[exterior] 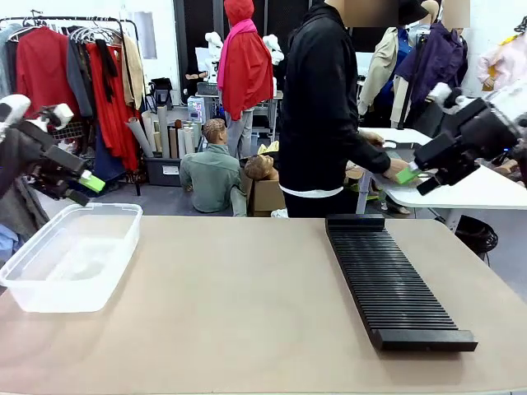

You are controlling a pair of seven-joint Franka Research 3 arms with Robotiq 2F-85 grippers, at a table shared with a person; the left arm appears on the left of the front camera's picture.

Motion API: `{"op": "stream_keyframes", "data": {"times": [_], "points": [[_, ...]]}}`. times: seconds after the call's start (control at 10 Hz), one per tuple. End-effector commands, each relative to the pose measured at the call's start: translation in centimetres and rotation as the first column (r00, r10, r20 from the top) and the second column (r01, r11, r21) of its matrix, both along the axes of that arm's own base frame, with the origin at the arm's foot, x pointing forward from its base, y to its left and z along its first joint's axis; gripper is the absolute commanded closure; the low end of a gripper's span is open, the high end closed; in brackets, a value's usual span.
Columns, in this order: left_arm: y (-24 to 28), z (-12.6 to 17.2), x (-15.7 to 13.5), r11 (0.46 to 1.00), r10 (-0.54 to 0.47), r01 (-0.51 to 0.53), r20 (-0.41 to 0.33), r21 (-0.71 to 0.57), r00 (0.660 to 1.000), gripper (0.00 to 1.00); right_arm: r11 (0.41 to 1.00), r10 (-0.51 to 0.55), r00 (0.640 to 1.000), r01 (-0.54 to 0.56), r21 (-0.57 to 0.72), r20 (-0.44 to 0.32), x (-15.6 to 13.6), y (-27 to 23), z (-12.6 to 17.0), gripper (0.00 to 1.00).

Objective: Sort PCBs into racks and boxes based on the side picked up.
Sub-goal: Pick up the Blank PCB handed by the Human.

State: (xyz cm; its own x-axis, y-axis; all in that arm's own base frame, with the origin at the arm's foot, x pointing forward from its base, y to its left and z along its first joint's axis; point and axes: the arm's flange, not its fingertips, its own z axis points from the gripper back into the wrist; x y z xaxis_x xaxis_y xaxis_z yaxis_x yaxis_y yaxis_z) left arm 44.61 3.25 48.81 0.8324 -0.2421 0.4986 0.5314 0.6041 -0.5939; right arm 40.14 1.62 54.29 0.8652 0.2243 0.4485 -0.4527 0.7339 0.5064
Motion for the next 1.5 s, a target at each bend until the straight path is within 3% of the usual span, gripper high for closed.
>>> {"op": "stream_keyframes", "data": {"times": [0.0, 0.2, 0.5, 0.8, 1.2, 1.3, 1.4], "points": [[2.4, -0.8, 0.2, 0.995, 0.027, -0.029, -0.015, -0.097, 1.0, 0.0, 0.988, 0.029, 1.0, -0.029, 0.152, -0.001, -0.2, -2.8, -0.7, 0.0], [6.5, -2.3, 0.0, 0.979, 0.099, -0.108, -0.063, -0.173, 0.993, 0.0, 0.966, 0.02, 1.0, -0.02, 0.259, 0.004, -0.9, -6.2, -1.3, 0.0], [8.9, -3.3, -0.2, 0.955, 0.053, -0.074, -0.078, -0.287, 0.996, 0.0, 0.924, 0.049, 0.999, -0.046, 0.38, 0.002, -1.2, -8.8, -1.9, 0.0], [8.4, -3.0, -0.5, 0.943, -0.019, 0.005, -0.038, -0.333, 0.999, 0.0, 0.892, 0.082, 0.996, -0.058, 0.449, -0.034, -0.7, -9.8, -2.7, 0.0], [7.7, -2.7, -0.8, 0.951, -0.017, 0.024, 0.025, -0.31, 1.0, 0.0, 0.885, 0.093, 0.996, -0.074, 0.459, -0.017, -0.7, -9.6, -2.4, 0.0], [7.7, -2.8, -0.8, 0.947, -0.029, 0.014, -0.042, -0.322, 0.999, 0.0, 0.893, 0.074, 0.995, -0.035, 0.449, -0.07, -0.9, -9.7, -3.2, 0.0], [7.7, -2.8, -0.8, 0.947, -0.029, 0.014, -0.042, -0.322, 0.999, 0.0, 0.893, 0.074, 0.995, -0.035, 0.449, -0.07, -0.9, -9.7, -3.2, 0.0]]}}
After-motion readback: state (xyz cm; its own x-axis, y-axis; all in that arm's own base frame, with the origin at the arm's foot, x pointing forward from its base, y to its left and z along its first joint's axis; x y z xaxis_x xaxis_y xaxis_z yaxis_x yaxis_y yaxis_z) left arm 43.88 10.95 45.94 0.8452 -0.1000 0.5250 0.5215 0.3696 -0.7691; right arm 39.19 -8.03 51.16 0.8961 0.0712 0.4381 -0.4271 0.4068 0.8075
